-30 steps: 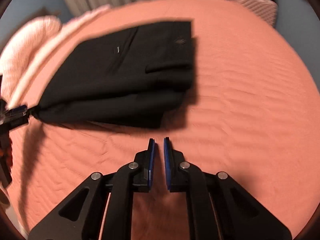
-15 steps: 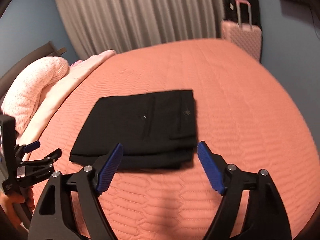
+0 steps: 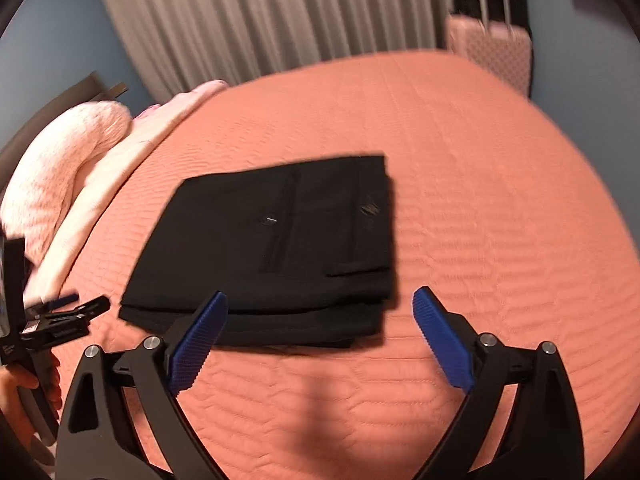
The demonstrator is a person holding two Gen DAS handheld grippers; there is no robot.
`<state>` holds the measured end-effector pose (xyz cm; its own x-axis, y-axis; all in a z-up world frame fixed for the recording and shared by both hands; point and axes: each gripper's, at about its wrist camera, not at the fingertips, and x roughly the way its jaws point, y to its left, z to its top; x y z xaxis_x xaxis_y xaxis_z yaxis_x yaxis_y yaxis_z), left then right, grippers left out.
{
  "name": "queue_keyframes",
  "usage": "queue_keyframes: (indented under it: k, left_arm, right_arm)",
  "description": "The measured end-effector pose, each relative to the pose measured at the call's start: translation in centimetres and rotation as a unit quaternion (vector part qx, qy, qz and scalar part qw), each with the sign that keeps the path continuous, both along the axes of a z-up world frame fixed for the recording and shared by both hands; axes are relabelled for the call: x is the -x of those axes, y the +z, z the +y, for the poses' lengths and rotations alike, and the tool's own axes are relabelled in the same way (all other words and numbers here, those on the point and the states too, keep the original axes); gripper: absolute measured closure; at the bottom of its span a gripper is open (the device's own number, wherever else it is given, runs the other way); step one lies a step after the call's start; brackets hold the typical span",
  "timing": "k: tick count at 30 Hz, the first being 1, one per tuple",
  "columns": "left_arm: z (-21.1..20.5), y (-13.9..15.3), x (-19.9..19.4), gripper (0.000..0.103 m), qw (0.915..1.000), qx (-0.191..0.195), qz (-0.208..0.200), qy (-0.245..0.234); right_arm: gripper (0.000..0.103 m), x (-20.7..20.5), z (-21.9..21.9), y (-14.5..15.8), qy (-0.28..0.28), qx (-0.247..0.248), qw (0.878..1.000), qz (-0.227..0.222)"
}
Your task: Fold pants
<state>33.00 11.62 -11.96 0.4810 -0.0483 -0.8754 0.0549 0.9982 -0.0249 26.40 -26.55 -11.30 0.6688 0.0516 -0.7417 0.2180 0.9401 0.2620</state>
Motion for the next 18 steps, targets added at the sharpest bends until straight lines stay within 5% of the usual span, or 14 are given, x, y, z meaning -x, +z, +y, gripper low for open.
queue_keyframes:
  k: [7,11,16,18]
  left_arm:
    - [2.2,-4.6,-3.4,0.014,0.9902,0.128,0.051,0.025]
    - [0.0,-5.0,-4.1,0.011,0.9945,0.097,0.039,-0.001]
    - [-2.7,-5.2,-4.7,0.012,0.9912,0.12,0.032,-0.048]
    - [-3.5,-5.5,-5.1,0.023,0.9903,0.121,0.029,-0.062]
  right_arm:
    - [0.01,-3.8,-2.7,-6.2,-0.007,-0.09,0.995,0.05]
    - [0.01,-4.9,-1.6,-6.6,0.008,-0.101,0.994,0.036]
    - [0.012,-5.9,-0.3,-7.7,0.003,-0.112,0.993,0.034]
    - [0.018,-6.1,0.3,-7.8,0.005,-0.094,0.995,0.033]
